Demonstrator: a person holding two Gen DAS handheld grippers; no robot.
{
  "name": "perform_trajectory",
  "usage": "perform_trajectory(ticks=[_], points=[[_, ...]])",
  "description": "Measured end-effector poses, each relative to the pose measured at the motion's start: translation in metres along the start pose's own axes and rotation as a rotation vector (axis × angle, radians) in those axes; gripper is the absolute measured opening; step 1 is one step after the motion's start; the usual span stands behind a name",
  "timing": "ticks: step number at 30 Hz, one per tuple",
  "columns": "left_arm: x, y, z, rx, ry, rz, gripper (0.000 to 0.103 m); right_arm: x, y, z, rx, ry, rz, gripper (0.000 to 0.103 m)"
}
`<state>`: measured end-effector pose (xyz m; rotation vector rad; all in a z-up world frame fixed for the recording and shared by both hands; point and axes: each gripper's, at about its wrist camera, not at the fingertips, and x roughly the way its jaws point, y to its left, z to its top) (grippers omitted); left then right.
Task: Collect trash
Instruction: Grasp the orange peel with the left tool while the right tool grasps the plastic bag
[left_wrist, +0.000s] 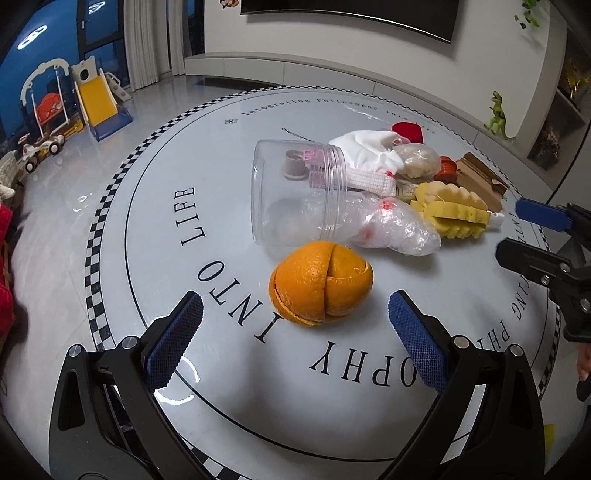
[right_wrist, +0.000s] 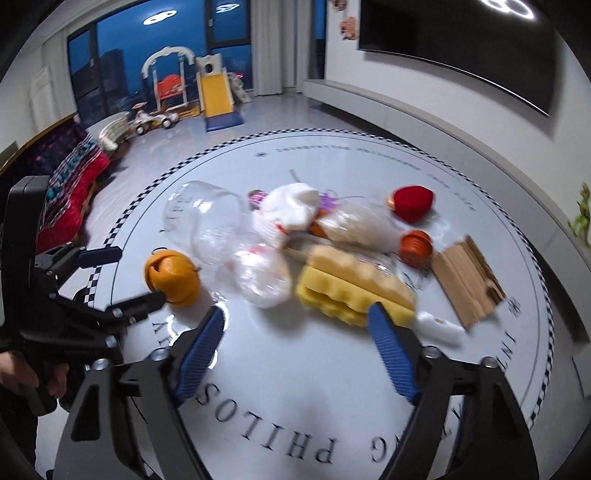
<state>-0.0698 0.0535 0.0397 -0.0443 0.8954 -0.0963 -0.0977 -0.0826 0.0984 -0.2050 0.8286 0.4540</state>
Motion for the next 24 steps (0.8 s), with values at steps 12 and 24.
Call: perform_trajectory(ticks=[12,24], points=[[0.025,0.01,-0.002,-0.027,0.047,-0.035,0.097,0.085,0.026,0.028,-0.082,0.14,0.039,0.06],[0.046,-0.004,0.008,-0.036,0.042,-0.045,0.071,0.064,0.006,0.031,0.029,0.081,0.075,0.04]])
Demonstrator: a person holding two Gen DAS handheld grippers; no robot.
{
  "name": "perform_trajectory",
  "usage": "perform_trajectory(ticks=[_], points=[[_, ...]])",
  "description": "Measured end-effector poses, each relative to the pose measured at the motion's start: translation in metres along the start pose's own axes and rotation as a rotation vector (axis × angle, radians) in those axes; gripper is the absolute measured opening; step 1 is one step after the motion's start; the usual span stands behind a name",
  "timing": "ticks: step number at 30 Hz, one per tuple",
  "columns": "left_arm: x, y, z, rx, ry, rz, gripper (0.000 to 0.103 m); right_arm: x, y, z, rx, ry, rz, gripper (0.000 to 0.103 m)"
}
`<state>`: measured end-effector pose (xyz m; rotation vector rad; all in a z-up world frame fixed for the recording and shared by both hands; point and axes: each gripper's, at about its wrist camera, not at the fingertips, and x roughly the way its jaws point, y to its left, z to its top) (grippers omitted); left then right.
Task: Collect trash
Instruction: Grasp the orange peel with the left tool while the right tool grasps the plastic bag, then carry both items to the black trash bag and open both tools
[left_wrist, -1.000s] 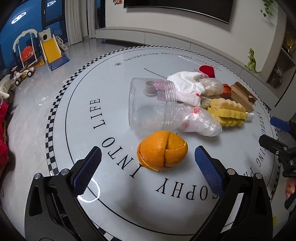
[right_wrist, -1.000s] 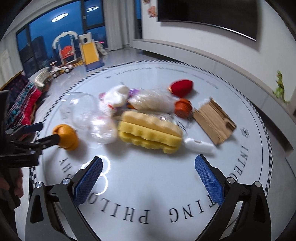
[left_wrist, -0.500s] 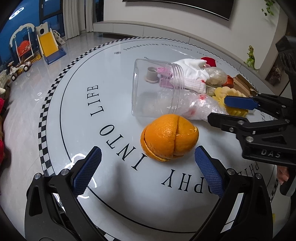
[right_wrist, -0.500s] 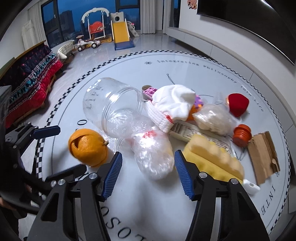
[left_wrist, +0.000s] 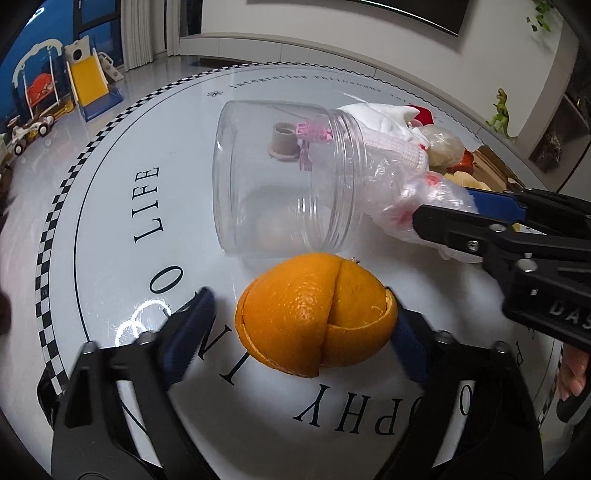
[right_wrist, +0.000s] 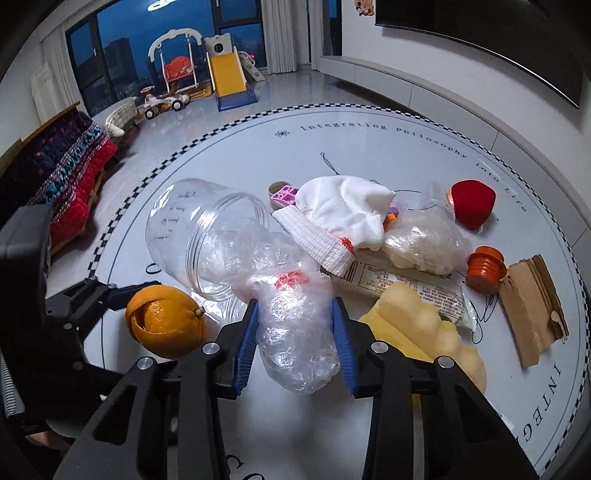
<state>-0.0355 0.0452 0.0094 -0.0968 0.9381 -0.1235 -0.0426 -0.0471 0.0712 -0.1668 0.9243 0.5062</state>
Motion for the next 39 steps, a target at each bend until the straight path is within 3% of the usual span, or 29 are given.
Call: perform_trajectory(ticks=[1,2,18,29,39], points=[[-0.002,0.002,0.001,-0.014,-0.002,-0.028,0.062,-0.008,-0.002,-0.001,0.011,-0.015,0.006,0.04],[-0.004,0.002,0.001,-0.026,-0.003,-0.026,0.059,-0.012,-0.004,-0.001,0.016,-0.022,0.007,0.04],[-0.063,0.006,-0.041,-0.036,-0.053,-0.034,0.058,-0.065,0.021,-0.029,0.038,-0.104,0.019,0.04],[-0.113,0.052,-0.091,-0.108,-0.1,0.048,0.058,-0.072,0.094,-0.048,-0.063,-0.112,0.094,0.041],[-0.151,0.129,-0.159,-0.272,-0.09,0.182,0.058,-0.05,0.192,-0.058,-0.191,-0.055,0.243,0.041]])
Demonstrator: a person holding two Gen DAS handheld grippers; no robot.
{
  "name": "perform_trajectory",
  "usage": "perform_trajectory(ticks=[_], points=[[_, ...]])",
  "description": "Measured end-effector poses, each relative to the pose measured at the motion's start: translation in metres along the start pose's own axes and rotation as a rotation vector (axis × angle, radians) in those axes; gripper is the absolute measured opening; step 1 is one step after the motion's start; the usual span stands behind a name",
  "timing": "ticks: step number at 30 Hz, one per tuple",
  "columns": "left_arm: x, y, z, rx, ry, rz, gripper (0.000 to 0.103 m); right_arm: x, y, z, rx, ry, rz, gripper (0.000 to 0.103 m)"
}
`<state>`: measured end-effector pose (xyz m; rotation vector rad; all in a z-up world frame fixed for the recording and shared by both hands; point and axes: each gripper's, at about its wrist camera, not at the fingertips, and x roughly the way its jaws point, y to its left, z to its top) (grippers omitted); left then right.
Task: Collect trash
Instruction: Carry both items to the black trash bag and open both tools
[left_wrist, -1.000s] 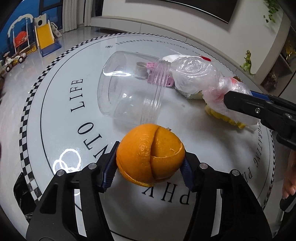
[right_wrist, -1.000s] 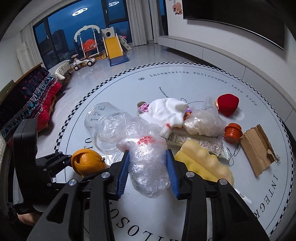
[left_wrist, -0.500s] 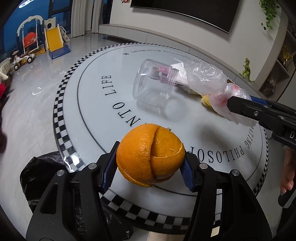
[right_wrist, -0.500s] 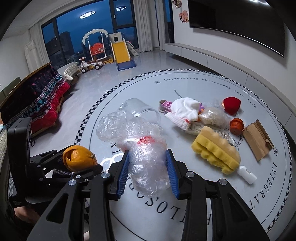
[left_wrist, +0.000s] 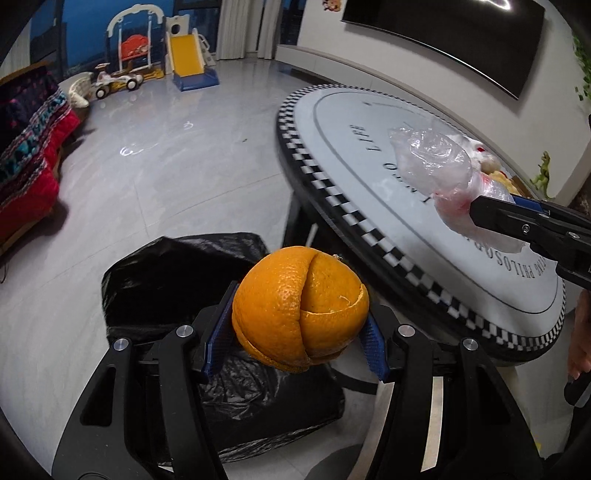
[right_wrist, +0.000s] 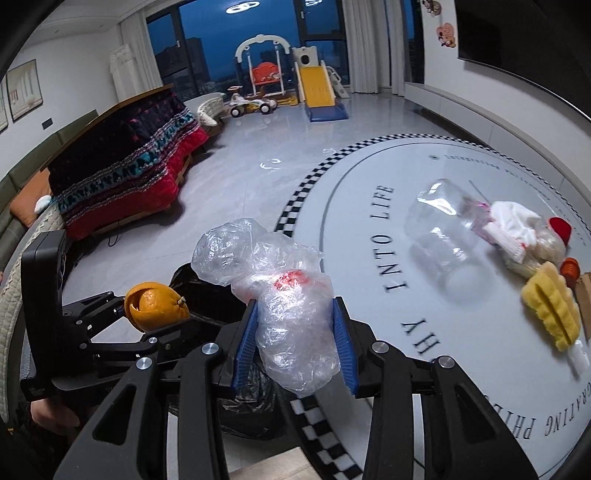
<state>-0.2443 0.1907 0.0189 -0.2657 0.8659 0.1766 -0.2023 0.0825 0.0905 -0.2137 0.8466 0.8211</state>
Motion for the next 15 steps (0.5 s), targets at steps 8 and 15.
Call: perform_trajectory(ticks=[8,15], points=[[-0.007,0.067,-0.031,-0.12,0.04,0.122,0.058,0.053,0.064,-0.001,-0.062,0.117,0.137,0.041],[-0.004,0.1,-0.048,-0.192,0.06,0.179,0.097,0.085,0.086,-0.011,-0.016,0.206,0.169,0.07]])
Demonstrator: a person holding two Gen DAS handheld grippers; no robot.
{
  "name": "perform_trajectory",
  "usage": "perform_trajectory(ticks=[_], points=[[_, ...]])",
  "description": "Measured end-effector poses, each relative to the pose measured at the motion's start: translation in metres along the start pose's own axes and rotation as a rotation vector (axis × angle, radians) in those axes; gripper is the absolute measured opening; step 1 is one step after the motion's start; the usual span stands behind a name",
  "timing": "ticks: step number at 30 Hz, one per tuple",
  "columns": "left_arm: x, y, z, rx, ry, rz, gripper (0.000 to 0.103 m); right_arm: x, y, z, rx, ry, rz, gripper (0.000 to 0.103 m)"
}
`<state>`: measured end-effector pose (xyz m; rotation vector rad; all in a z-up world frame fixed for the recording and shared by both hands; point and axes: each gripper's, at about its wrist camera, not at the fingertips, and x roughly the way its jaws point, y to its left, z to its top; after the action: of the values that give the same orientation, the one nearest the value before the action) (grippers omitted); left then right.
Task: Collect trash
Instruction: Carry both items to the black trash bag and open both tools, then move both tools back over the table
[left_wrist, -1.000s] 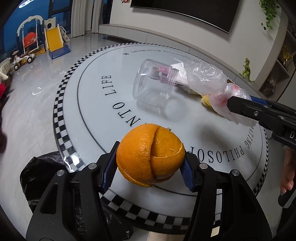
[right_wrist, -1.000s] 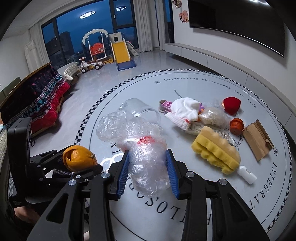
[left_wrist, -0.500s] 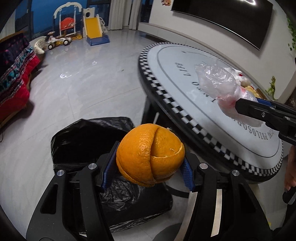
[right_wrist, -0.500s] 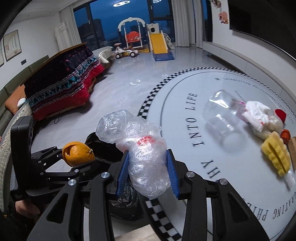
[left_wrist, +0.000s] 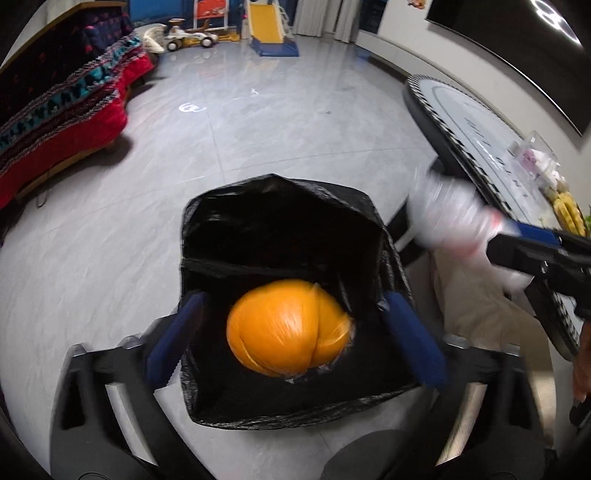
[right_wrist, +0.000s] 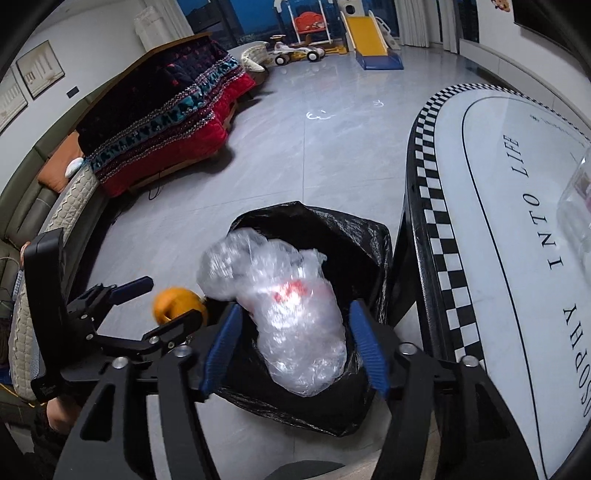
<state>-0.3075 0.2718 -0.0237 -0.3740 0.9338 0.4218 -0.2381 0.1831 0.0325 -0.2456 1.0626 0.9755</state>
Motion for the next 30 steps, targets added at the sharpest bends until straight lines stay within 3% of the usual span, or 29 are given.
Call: perform_trajectory(ticks=[7,15,21,30], points=[[0.0,-0.002,0.001,0.016,0.006,0.024,0.097,-0.01,-0.007,-0.004,0.001,-0.025,-0.035,0.072],[-0.003,-0.025,0.005,0.049,0.009,-0.017,0.097,-0.022,-0.02,-0.01,0.029,-0.066,-0.031,0.072],[-0.005,-0.061,0.017,0.116,-0.011,-0.07,0.097,-0.046,-0.045,-0.017,0.084,-0.122,-0.047,0.076],[-0.001,-0.131,0.043,0.256,-0.019,-0.166,0.097,-0.095,-0.106,-0.018,0.155,-0.22,-0.167,0.076]])
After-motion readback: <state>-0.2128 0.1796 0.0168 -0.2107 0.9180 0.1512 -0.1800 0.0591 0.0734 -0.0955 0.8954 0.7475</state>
